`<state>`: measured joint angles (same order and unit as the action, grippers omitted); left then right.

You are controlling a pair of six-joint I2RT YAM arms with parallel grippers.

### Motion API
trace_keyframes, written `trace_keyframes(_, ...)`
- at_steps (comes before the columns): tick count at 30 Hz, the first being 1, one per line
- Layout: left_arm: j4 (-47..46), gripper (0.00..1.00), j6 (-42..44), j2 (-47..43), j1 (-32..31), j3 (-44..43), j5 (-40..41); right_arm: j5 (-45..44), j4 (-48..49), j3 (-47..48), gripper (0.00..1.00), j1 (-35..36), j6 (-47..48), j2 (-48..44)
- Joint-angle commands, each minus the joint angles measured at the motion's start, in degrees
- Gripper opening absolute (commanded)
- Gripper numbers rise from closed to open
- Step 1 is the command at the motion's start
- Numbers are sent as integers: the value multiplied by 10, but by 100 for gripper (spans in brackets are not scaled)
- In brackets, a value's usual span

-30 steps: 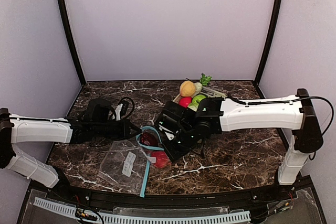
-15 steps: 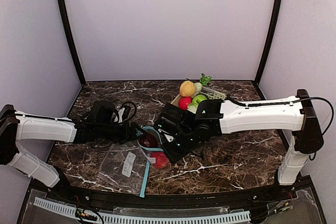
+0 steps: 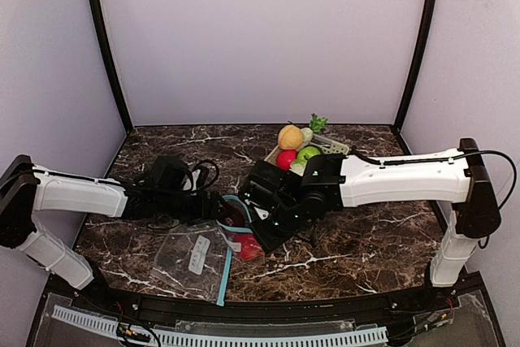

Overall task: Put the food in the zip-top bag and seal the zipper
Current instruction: Pick up the zipper food storage bag from the center of the board.

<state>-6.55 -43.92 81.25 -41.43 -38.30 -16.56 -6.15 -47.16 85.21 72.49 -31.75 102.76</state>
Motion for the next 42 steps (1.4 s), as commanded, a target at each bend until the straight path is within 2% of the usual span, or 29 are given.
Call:
trace_keyframes(1, 28, 78, 7, 16, -8, -34, 27, -12, -1, 13, 0, 7, 6, 6)
trace_keyframes(6, 48, 71, 9, 35, -11, -34, 43, -15, 0, 11, 0, 8, 2, 4)
trace_keyframes(11, 85, 57, 17, 39, -12, -32, 50, -22, 2, 14, 0, 8, -2, 5)
trace_keyframes(19, 134, 53, 40, 49, -20, -43, 30, -34, 3, 14, 0, 8, -14, 3)
trace_keyframes(23, 160, 62, 70, 20, -26, -53, 57, -36, 24, 3, 0, 8, -11, -11)
trace_keyframes(28, 219, 84, 126, -72, -27, -76, 149, -23, 55, -13, 0, 7, 37, -37)
trace_keyframes(31, 246, 89, 166, -135, -27, -87, 204, 1, 88, -29, 0, 4, 88, -56)
trace_keyframes(34, 254, 90, 229, -190, -26, -90, 220, 27, 124, -41, 0, 2, 148, -73)
trace_keyframes(37, 243, 90, 287, -226, -27, -96, 179, 54, 150, -51, 0, -2, 203, -91)
trace_keyframes(42, 175, 89, 371, -270, -29, -80, -39, 142, 178, -74, 0, -20, 247, -117)
